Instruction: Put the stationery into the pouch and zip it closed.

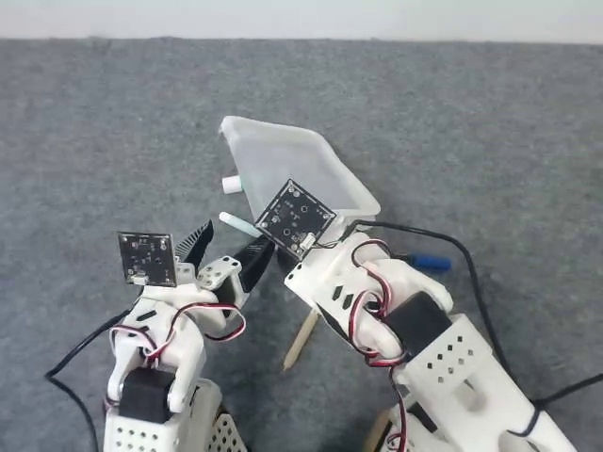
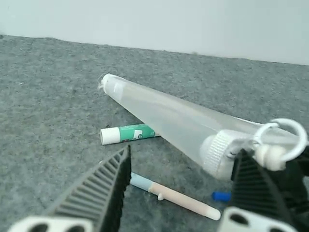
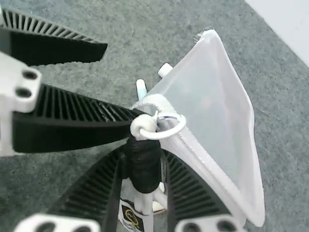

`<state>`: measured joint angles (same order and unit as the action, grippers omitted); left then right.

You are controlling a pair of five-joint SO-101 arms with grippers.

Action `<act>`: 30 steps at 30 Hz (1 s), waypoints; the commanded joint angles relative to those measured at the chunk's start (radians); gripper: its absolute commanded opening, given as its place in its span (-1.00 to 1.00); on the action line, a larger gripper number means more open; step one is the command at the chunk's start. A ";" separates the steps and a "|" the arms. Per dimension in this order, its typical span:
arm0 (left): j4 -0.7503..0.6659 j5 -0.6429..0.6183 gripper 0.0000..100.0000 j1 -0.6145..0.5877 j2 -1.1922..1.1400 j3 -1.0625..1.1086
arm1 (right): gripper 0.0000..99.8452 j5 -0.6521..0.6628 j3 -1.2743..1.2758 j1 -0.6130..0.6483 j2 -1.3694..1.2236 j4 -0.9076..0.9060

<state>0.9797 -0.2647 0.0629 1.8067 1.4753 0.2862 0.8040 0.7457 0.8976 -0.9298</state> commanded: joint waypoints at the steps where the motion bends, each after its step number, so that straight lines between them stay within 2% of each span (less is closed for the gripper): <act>1: -0.034 0.012 -0.38 0.002 0.011 -0.007 | -0.99 -0.003 -0.009 0.008 0.056 -0.005; 4: -0.034 0.012 -0.38 0.002 0.011 -0.007 | -0.99 -0.003 -0.009 0.008 0.056 -0.030; 7: -0.044 0.015 -0.47 0.002 0.011 0.005 | -0.99 -0.003 -0.009 0.008 0.056 -0.039; 10: -0.071 0.063 -0.52 0.002 0.011 0.024 | -0.99 -0.003 -0.011 0.008 0.065 -0.044; 18: -0.066 0.084 -0.63 0.002 0.011 0.025 | -0.99 -0.003 0.048 0.004 0.222 -0.065; 26: -0.064 0.184 -0.93 0.002 0.012 0.018 | -0.99 -0.005 0.086 -0.018 0.229 -0.059; 30: -0.058 0.187 -0.97 0.000 0.012 0.007 | -0.99 -0.011 0.087 -0.065 0.183 -0.042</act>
<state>0.9429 -0.0882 0.0706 1.8067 1.5121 0.2862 0.9053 0.7288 1.1001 -0.9912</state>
